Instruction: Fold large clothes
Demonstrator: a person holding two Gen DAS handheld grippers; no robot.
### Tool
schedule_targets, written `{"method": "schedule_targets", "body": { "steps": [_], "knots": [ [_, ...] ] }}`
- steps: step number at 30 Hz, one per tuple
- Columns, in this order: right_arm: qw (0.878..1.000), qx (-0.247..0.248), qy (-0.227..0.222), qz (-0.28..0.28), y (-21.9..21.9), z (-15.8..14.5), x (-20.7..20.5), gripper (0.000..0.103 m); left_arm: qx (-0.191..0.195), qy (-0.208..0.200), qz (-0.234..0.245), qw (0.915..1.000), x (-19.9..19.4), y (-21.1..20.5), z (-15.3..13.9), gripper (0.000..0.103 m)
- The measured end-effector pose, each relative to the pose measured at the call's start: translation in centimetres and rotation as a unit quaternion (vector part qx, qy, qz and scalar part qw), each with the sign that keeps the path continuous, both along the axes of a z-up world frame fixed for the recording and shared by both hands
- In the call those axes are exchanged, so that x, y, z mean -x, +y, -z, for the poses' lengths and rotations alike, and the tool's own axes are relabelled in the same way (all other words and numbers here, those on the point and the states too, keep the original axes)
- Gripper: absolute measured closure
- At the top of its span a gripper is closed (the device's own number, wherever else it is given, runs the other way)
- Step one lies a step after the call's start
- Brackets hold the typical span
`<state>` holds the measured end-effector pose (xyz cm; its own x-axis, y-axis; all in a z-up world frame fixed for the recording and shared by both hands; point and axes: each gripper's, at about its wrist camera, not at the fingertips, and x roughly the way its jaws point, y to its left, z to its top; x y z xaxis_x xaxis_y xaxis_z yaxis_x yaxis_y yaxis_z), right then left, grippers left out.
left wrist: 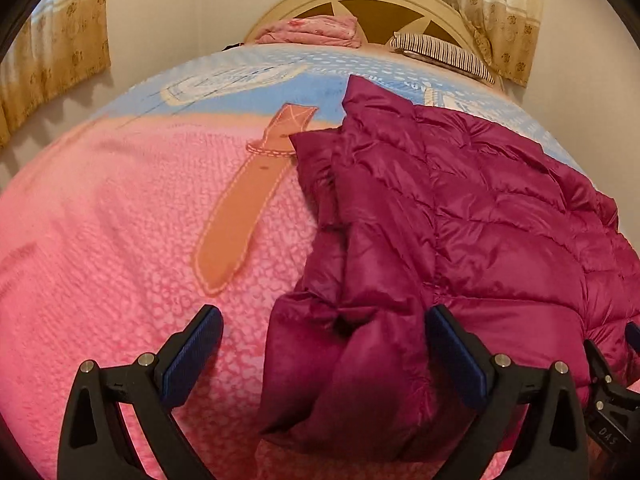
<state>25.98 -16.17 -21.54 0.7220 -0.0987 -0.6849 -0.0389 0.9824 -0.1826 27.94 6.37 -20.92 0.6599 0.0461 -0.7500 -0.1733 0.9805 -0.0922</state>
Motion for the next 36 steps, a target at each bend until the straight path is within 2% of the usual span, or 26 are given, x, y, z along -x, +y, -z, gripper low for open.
{"method": "schedule_targets", "body": {
  "steps": [4,6,8,12,13,14,15,16,18,21,24,27,32,36],
  "knots": [
    [1.0,0.009,0.006,0.003,0.1,0.4,-0.6,0.003,-0.006,0.002,0.009,0.9999,-0.2,-0.6,0.1,0.002],
    [1.0,0.01,0.003,0.004,0.2,0.5,-0.6,0.002,-0.005,-0.003,0.03,0.9995,-0.2,-1.2,-0.2,0.016],
    [1.0,0.009,0.001,0.004,0.3,0.6,-0.3,0.002,0.004,-0.003,0.055,0.9985,-0.1,-2.1,-0.7,0.048],
    [1.0,0.01,0.002,0.004,0.2,0.6,-0.4,0.002,-0.01,-0.004,0.077,0.997,0.1,-3.2,-1.2,0.063],
    [1.0,0.009,0.003,0.004,0.2,0.6,-0.4,0.001,-0.004,-0.003,0.076,0.9971,0.1,-3.1,-1.3,0.071],
    [1.0,0.009,0.003,0.004,0.3,0.6,-0.4,0.001,-0.001,-0.006,0.077,0.997,0.3,-3.0,-1.5,0.085],
    [1.0,0.009,0.002,0.003,0.2,0.6,-0.4,0.001,0.007,-0.011,0.083,0.9965,0.5,-2.9,-1.8,0.092],
    [1.0,0.007,0.003,0.003,0.2,0.6,-0.4,0.001,0.009,-0.017,0.086,0.9962,0.9,-2.9,-2.3,0.095],
    [1.0,0.012,0.004,0.005,0.3,0.4,-0.3,0.002,0.0,-0.034,0.087,0.9956,1.7,-3.4,-3.1,0.096],
    [1.0,0.023,0.01,0.007,0.8,0.0,-0.1,0.005,0.018,-0.066,0.09,0.9935,3.5,-2.4,-5.1,0.097],
    [0.999,0.04,0.011,-0.002,2.2,-0.4,0.4,0.006,0.037,-0.084,0.094,0.9914,5.2,-1.1,-6.7,0.097],
    [0.999,0.034,0.017,-0.017,4.0,-0.4,0.3,0.006,0.044,-0.099,0.084,0.9905,6.8,1.0,-8.1,0.097],
    [0.997,0.05,0.005,-0.06,9.1,-0.2,0.1,0.006,0.02,-0.12,0.065,0.9905,8.0,3.4,-9.9,0.097],
    [0.995,0.021,0.025,-0.094,9.9,-1.3,-0.2,0.006,0.004,-0.13,0.068,0.9892,8.2,3.5,-11.7,0.097]
  ]
}}
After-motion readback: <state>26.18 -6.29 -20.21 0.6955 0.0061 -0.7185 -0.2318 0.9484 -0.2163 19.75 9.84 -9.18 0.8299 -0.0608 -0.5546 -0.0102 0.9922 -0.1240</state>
